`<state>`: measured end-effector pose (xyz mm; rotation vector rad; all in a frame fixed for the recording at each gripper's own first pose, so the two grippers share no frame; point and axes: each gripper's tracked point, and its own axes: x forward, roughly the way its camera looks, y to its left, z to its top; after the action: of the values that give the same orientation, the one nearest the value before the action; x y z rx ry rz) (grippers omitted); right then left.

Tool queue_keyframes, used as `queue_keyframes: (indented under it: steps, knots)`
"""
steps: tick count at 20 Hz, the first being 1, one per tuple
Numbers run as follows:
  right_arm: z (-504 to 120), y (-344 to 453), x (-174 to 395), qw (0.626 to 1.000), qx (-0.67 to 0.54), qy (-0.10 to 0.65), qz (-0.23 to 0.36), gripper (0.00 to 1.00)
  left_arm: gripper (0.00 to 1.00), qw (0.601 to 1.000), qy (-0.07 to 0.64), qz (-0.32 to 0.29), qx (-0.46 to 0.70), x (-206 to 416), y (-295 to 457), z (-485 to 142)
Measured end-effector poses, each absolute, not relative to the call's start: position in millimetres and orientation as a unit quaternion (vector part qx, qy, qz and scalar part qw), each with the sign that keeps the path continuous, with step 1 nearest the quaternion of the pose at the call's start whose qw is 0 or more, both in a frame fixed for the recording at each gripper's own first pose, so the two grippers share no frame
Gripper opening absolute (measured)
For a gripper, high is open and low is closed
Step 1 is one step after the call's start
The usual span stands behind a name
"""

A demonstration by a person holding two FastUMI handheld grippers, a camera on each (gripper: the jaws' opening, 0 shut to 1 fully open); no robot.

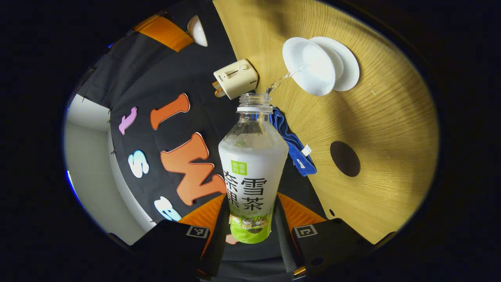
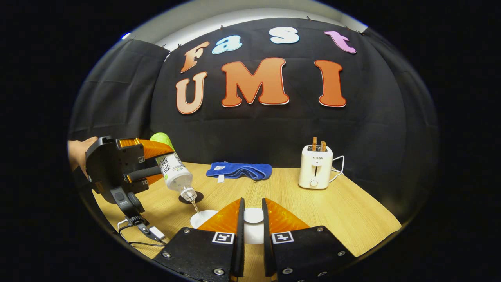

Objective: Open the teacup lid with one hand, grasp the water bottle and pour water into the teacup with the other hand; after pouring, place the water bottle on the coaster and then close the teacup lid.

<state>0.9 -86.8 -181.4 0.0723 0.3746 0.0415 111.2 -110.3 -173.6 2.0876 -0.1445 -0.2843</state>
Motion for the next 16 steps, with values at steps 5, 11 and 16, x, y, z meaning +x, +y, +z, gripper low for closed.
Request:
queue_keyframes:
  steps: [5,11,16]
  knots:
    - [-179,-84,1,0.982,0.034,0.185,0.026,0.2,0.63,0.474,-0.071,-0.117,0.87,111,-115,-167]
    - [-179,-82,3,0.982,0.037,0.184,0.028,0.2,0.63,0.458,-0.083,-0.121,0.877,111,-119,-163]
    - [-177,-79,3,0.982,0.035,0.182,0.033,0.2,0.64,0.447,-0.082,-0.124,0.882,112,-121,-161]
